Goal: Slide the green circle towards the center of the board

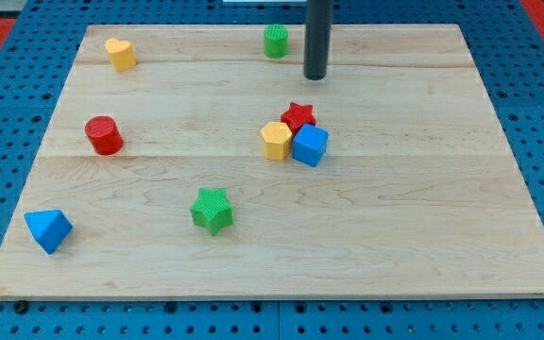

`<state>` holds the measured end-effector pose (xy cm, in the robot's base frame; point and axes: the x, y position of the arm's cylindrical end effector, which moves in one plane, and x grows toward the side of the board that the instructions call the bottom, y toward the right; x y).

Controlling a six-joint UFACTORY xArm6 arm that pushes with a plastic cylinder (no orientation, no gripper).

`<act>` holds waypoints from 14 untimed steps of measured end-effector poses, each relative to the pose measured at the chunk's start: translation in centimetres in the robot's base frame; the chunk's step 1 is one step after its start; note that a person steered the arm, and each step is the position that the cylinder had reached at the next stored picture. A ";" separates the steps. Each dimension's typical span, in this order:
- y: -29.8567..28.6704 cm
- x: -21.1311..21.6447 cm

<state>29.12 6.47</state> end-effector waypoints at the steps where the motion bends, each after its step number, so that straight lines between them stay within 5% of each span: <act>1: 0.0 -5.5; 2: 0.4 -9.2; 5: -0.3 -9.9; 8: -9.3 -9.8; 14: 0.2 -3.3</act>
<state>25.81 6.64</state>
